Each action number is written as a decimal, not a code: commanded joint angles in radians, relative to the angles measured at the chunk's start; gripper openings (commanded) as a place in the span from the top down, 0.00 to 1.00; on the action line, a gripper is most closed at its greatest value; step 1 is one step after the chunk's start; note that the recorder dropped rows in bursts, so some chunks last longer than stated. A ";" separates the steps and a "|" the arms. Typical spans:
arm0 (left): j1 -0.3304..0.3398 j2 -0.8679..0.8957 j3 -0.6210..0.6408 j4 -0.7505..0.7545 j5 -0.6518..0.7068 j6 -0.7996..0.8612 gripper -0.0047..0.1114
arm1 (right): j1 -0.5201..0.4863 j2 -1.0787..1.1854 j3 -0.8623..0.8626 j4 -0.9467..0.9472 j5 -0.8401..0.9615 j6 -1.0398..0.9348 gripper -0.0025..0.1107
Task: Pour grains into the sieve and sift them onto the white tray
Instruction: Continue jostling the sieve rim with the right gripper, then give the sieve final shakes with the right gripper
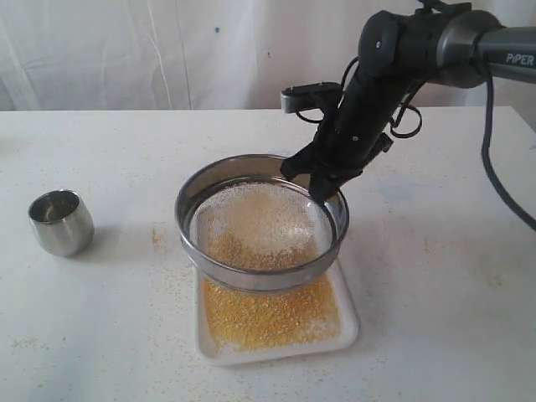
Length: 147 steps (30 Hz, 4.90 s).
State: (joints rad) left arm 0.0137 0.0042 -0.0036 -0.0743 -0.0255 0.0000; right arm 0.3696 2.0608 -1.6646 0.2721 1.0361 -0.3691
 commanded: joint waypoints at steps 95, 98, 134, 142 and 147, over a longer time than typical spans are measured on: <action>0.005 -0.004 0.004 0.001 -0.003 0.000 0.96 | 0.101 -0.071 -0.016 -0.483 0.041 0.295 0.98; 0.005 -0.004 0.004 0.001 -0.003 0.000 0.96 | 0.113 -0.087 -0.024 -0.272 0.105 0.063 0.98; 0.005 -0.004 0.004 0.001 -0.003 0.000 0.96 | 0.053 -0.067 -0.067 -0.118 0.052 0.149 0.98; 0.005 -0.004 0.004 0.001 -0.003 0.000 0.96 | 0.049 0.016 -0.067 -0.081 0.083 0.139 0.98; 0.005 -0.004 0.004 0.001 -0.003 0.000 0.96 | 0.049 0.046 -0.067 -0.085 0.075 0.139 0.98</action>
State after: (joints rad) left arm 0.0137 0.0042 -0.0036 -0.0743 -0.0255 0.0000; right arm 0.4240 2.1067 -1.7248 0.1627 1.1141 -0.2268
